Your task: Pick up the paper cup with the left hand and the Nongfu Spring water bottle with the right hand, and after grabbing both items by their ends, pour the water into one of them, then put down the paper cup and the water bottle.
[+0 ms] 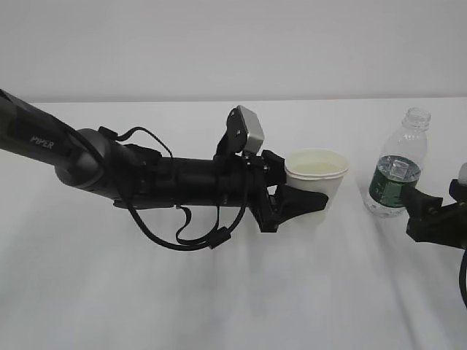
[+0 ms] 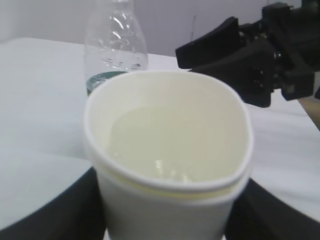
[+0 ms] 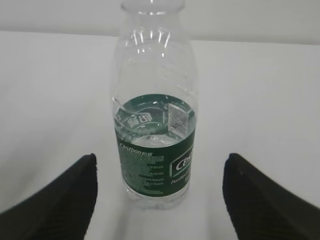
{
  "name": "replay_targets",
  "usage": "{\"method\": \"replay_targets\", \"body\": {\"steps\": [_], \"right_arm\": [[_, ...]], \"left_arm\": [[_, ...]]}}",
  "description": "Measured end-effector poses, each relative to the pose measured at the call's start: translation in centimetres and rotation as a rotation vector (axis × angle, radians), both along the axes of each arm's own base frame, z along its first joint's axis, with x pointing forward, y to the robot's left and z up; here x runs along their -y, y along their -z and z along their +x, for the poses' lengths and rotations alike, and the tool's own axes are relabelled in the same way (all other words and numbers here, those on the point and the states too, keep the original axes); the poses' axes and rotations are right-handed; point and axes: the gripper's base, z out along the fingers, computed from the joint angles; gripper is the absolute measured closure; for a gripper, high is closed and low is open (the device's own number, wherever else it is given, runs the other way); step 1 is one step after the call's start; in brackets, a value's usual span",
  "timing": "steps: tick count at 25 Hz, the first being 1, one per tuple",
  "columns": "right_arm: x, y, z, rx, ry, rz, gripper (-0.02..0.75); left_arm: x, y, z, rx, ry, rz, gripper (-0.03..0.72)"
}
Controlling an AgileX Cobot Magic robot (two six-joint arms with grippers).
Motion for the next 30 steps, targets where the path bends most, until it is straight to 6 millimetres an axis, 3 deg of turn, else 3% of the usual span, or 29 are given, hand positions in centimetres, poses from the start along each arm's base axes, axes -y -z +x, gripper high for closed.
{"method": "replay_targets", "body": {"steps": [17, 30], "right_arm": [[0.0, -0.2, -0.1, 0.003, 0.010, 0.025, 0.150], [0.0, -0.2, -0.1, 0.003, 0.010, 0.025, 0.150]], "left_arm": [[-4.3, -0.1, 3.6, -0.008, -0.145, -0.016, 0.241], [-6.6, -0.1, 5.1, -0.007, -0.203, -0.015, 0.241]]}}
